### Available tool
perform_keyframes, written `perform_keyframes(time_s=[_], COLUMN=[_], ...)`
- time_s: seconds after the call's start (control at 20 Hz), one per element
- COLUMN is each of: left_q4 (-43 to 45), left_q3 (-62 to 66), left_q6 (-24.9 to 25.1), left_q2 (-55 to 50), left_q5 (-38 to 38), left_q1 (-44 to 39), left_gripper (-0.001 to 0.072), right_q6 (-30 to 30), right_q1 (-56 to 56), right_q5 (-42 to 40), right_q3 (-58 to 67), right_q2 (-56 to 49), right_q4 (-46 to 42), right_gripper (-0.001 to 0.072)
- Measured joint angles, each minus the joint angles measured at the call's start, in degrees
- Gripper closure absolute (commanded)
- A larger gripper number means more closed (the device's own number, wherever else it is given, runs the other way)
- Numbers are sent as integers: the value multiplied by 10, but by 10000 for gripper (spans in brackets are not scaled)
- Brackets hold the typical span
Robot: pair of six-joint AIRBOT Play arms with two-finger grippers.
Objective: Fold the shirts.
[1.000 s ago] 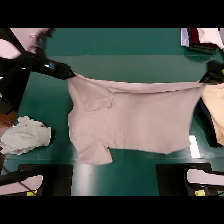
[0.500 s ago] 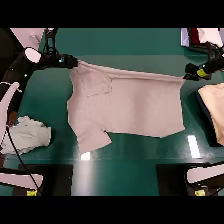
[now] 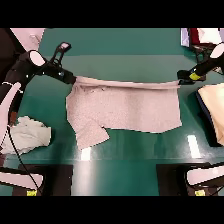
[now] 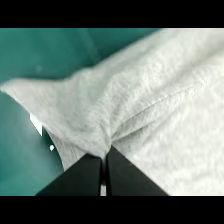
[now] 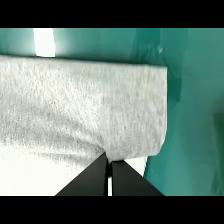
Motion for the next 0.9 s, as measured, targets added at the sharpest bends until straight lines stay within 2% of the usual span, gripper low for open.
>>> perform_keyframes(time_s=[0.25, 0.3, 0.35, 0.4, 0.45, 0.75, 0.9], left_q4=[21, 25, 26, 28, 29, 79, 71], left_q3=[-41, -44, -47, -49, -50, -59, -129], left_q6=[1, -5, -14, -23, -29, -108, -147], left_q2=[-2, -2, -2, -2, -2, 18, 81], left_q5=[-14, -17, -19, -24, -33, -112, -151], left_q1=[0, 0, 0, 0, 0, 8, 31], left_gripper=[685, 682, 438, 148, 90, 100, 100], right_q6=[11, 14, 15, 16, 16, 14, 8], right_q1=[12, 12, 14, 14, 14, 9, 8], right_q5=[-6, -11, -14, -16, -17, 39, 84], right_q3=[-61, -71, -79, -85, -90, -99, -101], right_q2=[0, 0, 0, 0, 1, 44, 100], right_q4=[-9, -2, 7, 16, 23, 40, 44], right_gripper=[695, 671, 497, 331, 300, 301, 302])
